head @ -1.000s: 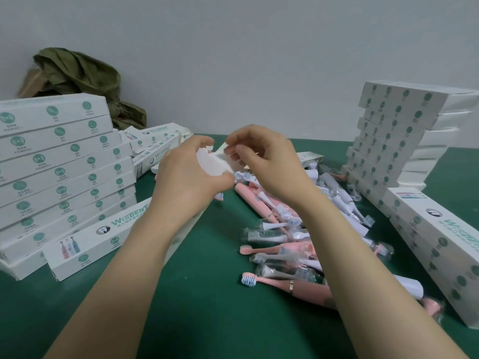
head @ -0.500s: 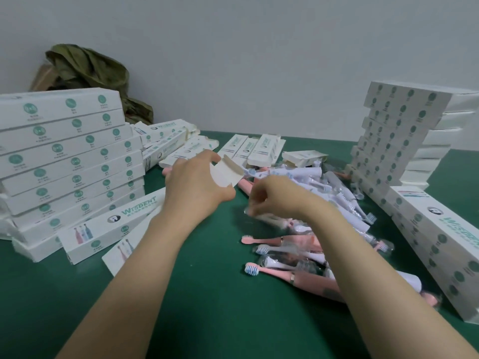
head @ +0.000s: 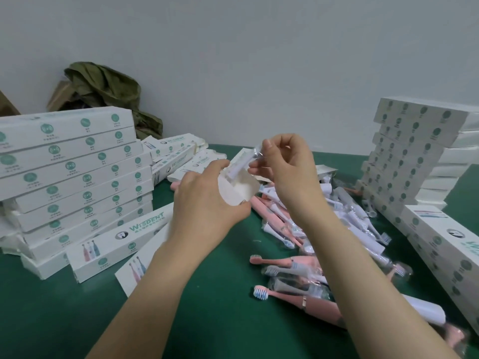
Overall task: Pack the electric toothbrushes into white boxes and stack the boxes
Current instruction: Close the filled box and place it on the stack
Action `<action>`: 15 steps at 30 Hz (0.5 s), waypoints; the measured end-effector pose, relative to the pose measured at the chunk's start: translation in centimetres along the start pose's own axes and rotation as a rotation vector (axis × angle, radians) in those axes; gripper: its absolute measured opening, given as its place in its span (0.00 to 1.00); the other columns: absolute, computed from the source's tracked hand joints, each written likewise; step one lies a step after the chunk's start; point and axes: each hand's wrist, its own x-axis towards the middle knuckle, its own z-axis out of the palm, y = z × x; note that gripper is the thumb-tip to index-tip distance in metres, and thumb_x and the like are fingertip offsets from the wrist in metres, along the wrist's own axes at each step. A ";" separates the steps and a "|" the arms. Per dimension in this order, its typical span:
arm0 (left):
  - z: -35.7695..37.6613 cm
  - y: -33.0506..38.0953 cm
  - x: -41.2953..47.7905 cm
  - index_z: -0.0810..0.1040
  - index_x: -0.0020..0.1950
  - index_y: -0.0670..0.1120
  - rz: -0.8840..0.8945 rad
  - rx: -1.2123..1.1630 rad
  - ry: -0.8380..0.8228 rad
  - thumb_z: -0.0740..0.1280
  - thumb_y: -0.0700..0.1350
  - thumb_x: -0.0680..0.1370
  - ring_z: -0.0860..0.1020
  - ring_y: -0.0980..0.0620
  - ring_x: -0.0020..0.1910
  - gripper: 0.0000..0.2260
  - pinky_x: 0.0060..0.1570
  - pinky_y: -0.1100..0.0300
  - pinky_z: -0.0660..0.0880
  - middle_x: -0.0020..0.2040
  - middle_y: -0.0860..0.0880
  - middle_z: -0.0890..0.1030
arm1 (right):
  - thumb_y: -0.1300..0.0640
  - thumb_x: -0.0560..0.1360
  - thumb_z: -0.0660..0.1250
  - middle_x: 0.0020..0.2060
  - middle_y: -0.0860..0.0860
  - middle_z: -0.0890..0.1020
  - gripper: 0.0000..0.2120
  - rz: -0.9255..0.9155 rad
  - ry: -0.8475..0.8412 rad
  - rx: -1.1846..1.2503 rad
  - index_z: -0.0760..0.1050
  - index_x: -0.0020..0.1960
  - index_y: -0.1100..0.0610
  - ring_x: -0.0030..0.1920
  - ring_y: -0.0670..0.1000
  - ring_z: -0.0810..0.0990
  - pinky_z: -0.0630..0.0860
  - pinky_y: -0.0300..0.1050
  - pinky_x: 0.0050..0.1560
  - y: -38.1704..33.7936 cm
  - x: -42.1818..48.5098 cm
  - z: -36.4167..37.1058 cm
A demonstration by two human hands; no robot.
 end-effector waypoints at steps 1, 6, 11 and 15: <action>-0.1 0.2 0.0 0.73 0.66 0.51 -0.001 -0.011 0.001 0.76 0.49 0.63 0.70 0.45 0.56 0.32 0.59 0.49 0.66 0.53 0.47 0.78 | 0.63 0.80 0.60 0.35 0.52 0.78 0.03 -0.023 0.009 -0.025 0.69 0.47 0.59 0.30 0.46 0.80 0.79 0.39 0.39 -0.1 0.0 0.1; -0.5 0.4 -0.1 0.73 0.66 0.49 -0.009 -0.038 0.041 0.77 0.50 0.62 0.69 0.45 0.58 0.33 0.61 0.48 0.65 0.54 0.47 0.78 | 0.65 0.79 0.61 0.34 0.49 0.79 0.07 -0.094 -0.100 -0.230 0.77 0.48 0.58 0.32 0.48 0.80 0.81 0.41 0.42 -0.9 -0.3 0.1; -0.2 0.6 0.0 0.73 0.66 0.50 0.001 -0.047 0.030 0.76 0.52 0.61 0.69 0.47 0.58 0.34 0.55 0.55 0.65 0.50 0.49 0.75 | 0.63 0.76 0.66 0.36 0.48 0.83 0.06 -0.115 -0.227 -0.485 0.80 0.44 0.56 0.33 0.46 0.82 0.81 0.42 0.42 -2.1 -0.4 0.2; -0.4 0.4 -0.1 0.74 0.65 0.49 0.020 -0.058 0.083 0.75 0.53 0.59 0.69 0.48 0.57 0.35 0.54 0.54 0.66 0.49 0.50 0.75 | 0.63 0.76 0.66 0.35 0.50 0.83 0.05 -0.132 -0.084 -0.405 0.79 0.44 0.56 0.34 0.48 0.84 0.82 0.47 0.42 -2.4 -0.8 0.6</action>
